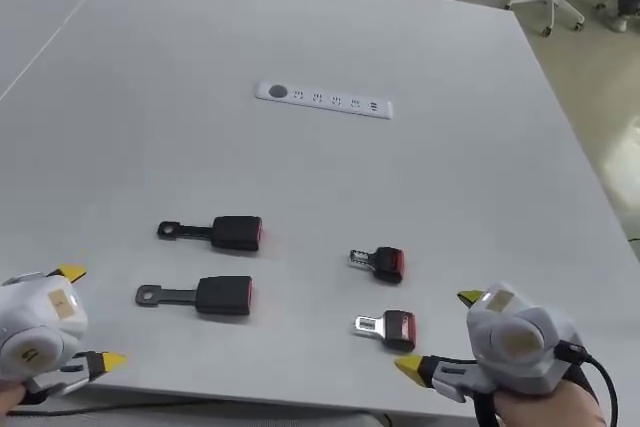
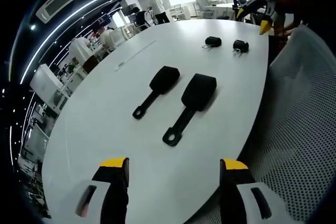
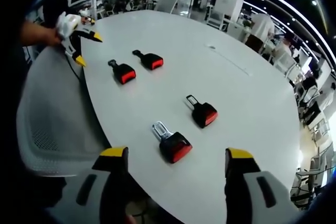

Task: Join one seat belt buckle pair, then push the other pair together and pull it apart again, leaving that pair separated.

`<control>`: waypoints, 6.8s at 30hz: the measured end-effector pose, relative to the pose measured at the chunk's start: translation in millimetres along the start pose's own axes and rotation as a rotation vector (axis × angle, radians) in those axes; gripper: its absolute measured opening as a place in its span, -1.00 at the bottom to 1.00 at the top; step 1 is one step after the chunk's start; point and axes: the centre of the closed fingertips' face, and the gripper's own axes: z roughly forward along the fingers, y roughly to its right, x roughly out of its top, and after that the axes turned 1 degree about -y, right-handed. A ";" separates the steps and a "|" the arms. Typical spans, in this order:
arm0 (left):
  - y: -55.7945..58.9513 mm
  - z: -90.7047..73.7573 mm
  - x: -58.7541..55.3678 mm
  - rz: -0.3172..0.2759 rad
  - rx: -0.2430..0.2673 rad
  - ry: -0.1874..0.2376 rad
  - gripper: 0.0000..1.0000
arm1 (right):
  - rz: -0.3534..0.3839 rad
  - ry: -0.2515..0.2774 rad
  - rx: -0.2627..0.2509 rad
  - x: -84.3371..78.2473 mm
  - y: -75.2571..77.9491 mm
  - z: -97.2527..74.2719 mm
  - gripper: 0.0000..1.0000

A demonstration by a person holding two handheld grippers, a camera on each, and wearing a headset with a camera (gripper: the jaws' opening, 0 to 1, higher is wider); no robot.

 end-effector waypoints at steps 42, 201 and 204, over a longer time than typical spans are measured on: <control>33.5 40.2 60.9 0.190 -0.250 -0.042 0.00 | -0.252 -0.038 0.139 1.4 -8.8 19.9 0.03; 59.7 118.2 68.9 0.466 -0.517 -0.173 -0.34 | -0.579 -0.055 0.523 81.7 -108.4 144.8 -0.30; 60.0 118.7 68.9 0.474 -0.524 -0.175 -0.34 | -0.587 -0.050 0.526 83.1 -109.6 145.5 -0.30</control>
